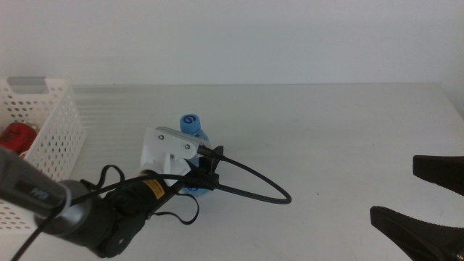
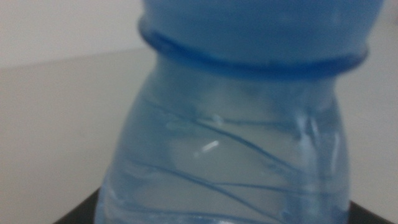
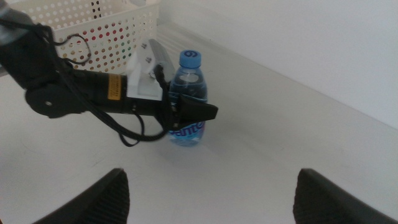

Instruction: Use arms to grab the bottles and put them into the dustbin to the left of the table.

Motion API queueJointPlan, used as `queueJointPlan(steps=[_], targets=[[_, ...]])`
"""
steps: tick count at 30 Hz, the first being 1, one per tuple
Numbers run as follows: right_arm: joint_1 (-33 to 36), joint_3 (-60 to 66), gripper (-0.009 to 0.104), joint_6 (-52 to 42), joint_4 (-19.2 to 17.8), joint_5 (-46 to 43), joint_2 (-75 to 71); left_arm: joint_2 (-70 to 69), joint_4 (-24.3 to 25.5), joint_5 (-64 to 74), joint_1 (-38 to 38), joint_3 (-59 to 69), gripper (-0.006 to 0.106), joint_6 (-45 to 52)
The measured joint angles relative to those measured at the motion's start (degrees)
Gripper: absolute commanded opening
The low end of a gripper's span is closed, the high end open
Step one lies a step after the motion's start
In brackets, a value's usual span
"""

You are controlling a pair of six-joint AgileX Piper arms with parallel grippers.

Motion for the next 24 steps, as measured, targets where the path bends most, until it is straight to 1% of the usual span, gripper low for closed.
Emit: queueJointPlan(steps=[2,7,16,19,24], targets=[[0.0,0.0,0.071,0.0,0.0,0.0,0.0,-1.81,0.25,1.69,0.0,1.58,-0.005,-0.89],[0.0,0.0,0.071,0.0,0.0,0.0,0.0,-10.42,0.89,12.1,0.0,5.62,-0.005,-2.11],[0.0,0.0,0.071,0.0,0.0,0.0,0.0,-32.08,3.94,34.24,0.0,6.57,-0.005,-3.18],[0.0,0.0,0.071,0.0,0.0,0.0,0.0,-38.0,4.14,42.27,0.0,6.25,-0.005,-4.49],[0.0,0.0,0.071,0.0,0.0,0.0,0.0,-43.57,4.28,58.15,0.0,2.27,-0.005,-5.58]])
